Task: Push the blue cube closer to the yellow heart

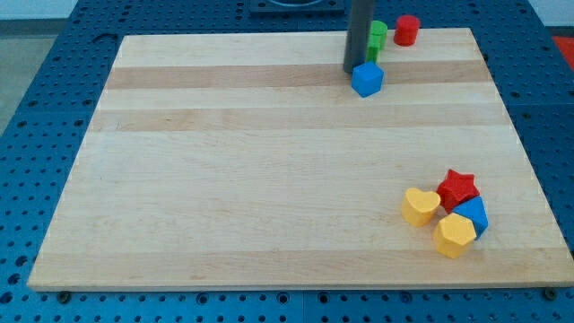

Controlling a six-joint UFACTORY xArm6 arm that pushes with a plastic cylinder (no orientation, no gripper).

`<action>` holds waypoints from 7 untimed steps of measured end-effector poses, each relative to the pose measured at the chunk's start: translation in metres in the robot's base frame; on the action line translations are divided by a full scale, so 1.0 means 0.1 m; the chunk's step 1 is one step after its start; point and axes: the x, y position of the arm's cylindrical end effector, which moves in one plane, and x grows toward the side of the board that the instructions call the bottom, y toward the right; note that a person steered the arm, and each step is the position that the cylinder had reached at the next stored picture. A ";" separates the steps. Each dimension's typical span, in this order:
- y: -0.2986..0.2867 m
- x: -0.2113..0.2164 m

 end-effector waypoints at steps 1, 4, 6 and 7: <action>0.00 0.11; -0.07 0.74; -0.03 0.19; 0.37 0.28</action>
